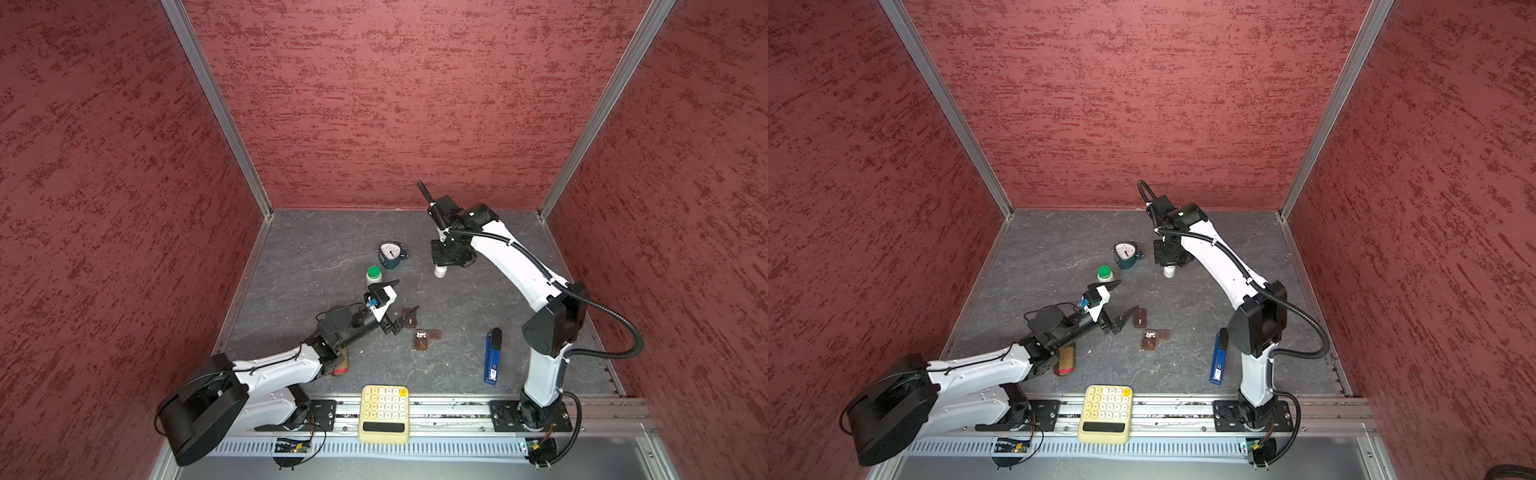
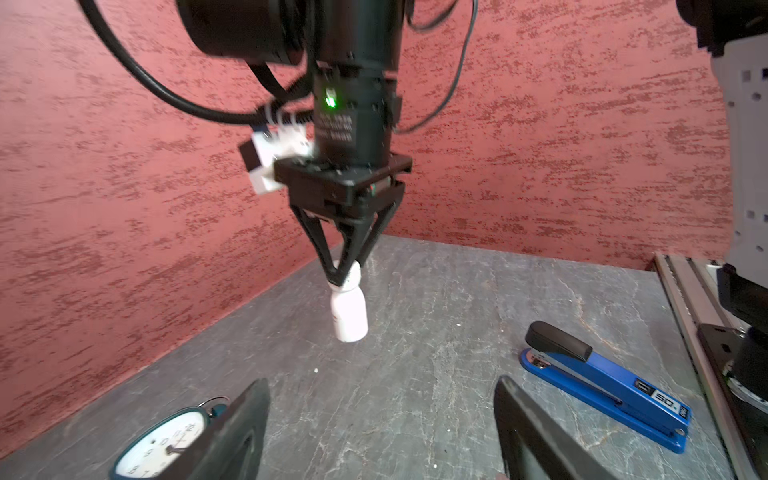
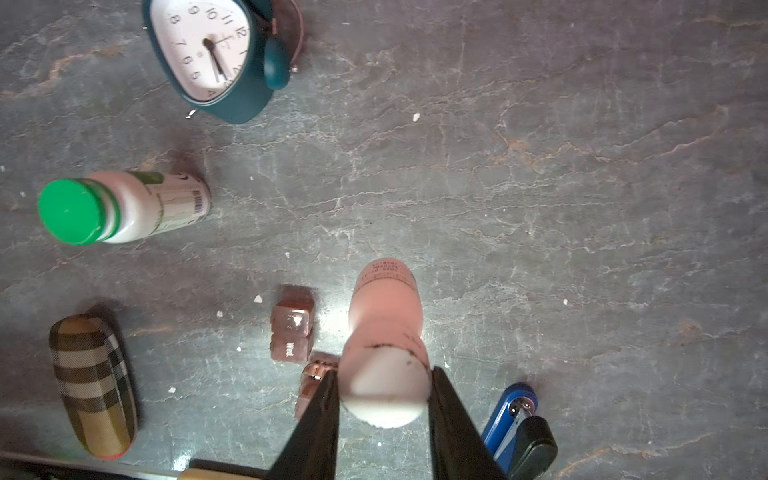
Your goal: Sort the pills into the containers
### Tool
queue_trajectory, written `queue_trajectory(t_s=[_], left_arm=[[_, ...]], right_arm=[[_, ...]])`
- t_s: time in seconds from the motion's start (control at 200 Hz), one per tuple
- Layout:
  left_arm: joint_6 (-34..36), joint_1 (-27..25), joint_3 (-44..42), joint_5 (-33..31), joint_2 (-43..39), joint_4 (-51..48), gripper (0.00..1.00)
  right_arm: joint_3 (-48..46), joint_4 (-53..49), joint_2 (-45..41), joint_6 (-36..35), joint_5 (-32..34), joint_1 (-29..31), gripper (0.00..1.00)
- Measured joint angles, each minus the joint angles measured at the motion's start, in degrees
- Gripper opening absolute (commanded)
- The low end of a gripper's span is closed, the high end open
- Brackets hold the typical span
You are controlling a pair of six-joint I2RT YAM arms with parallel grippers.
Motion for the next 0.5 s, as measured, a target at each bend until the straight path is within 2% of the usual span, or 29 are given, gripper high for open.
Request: queue_trajectory(t_s=[0.255,0.501], left_arm=[[-2.16,0.15,0.0,-4.33,-5.68,-9.73,0.83],[-5.01,0.42,0.0,-7.72,-9.11,-18.27,0.8]], right_arm=[[-3.72,6.58,4.44,-0.98,-0.31,-4.04,0.2],[-5.79,11.34,9.53,-1.27,-0.66,-5.38,0.2]])
